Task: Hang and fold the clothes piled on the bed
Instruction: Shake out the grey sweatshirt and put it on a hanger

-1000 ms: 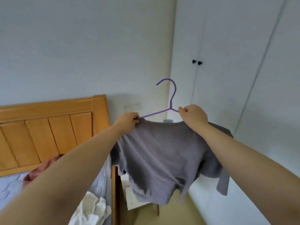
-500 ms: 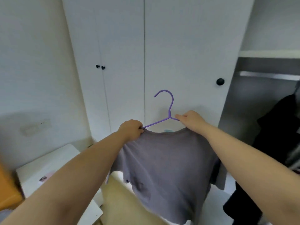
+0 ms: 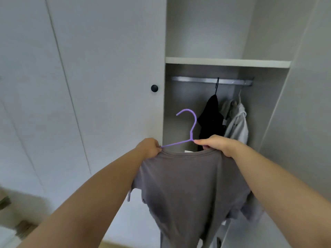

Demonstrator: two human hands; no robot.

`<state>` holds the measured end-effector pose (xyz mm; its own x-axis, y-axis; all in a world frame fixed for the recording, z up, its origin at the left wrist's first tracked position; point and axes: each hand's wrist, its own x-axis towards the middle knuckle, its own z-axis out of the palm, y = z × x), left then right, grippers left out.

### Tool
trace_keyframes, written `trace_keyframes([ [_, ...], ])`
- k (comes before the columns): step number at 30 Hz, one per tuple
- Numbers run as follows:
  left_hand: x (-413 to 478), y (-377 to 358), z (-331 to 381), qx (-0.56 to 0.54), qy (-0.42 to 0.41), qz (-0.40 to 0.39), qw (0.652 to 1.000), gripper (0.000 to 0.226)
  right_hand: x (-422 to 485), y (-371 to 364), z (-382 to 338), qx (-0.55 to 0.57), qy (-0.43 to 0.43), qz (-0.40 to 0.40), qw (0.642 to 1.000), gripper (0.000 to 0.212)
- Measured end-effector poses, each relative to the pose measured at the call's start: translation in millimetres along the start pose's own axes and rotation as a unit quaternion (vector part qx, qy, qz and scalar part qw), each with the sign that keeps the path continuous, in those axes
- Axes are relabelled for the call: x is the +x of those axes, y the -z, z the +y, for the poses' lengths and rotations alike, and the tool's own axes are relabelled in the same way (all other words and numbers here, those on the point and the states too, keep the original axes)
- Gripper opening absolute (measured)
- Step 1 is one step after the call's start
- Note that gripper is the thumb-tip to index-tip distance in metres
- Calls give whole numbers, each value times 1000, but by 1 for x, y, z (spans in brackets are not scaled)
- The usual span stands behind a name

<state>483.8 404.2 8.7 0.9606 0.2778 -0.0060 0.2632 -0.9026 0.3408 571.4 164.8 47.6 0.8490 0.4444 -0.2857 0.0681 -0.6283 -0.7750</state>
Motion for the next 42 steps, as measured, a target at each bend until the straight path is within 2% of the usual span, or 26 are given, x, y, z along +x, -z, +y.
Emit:
trace_keyframes([
  [5, 16, -28, 48, -10, -61, -78, 995, 40, -21, 30, 28, 117, -102, 39, 987, 29],
  [10, 26, -41, 73, -74, -98, -113, 986, 56, -24, 40, 30, 141, -120, 113, 976, 30],
  [12, 26, -42, 79, -92, -99, -122, 983, 54, -19, 42, 27, 146, -113, 139, 973, 28],
  [14, 28, -43, 82, -99, -95, -133, 982, 45, -12, 42, 21, 204, -107, 157, 960, 24],
  [17, 33, -38, 83, -172, -71, -147, 972, 25, -5, 37, 2, 331, -90, 130, 930, 27],
  [19, 34, -29, 84, -227, -45, -170, 958, 22, 4, 33, -14, 374, -65, 109, 919, 30],
  [21, 37, -17, 84, -255, -42, -180, 949, 28, 19, 32, -28, 392, -45, 89, 915, 30],
  [25, 45, 11, 86, -310, -43, -208, 927, 57, 60, 33, -46, 444, -26, 83, 892, 29],
  [28, 59, 24, 91, -307, -36, -222, 925, 69, 92, 35, -56, 463, -15, 90, 881, 26],
  [31, 78, 28, 102, -265, -30, -194, 944, 60, 122, 35, -61, 471, -3, 86, 878, 25],
  [34, 99, 27, 116, -233, -40, -94, 967, 23, 147, 40, -69, 472, 9, 76, 878, 26],
  [37, 122, 27, 122, -143, -60, 53, 987, 25, 164, 54, -77, 437, 29, 78, 896, 27],
  [40, 144, 24, 123, -125, -54, 104, 985, 27, 172, 70, -83, 337, 41, 68, 938, 23],
  [42, 159, 21, 126, -137, -28, 121, 983, 28, 176, 79, -85, 262, 50, 89, 960, 18],
])
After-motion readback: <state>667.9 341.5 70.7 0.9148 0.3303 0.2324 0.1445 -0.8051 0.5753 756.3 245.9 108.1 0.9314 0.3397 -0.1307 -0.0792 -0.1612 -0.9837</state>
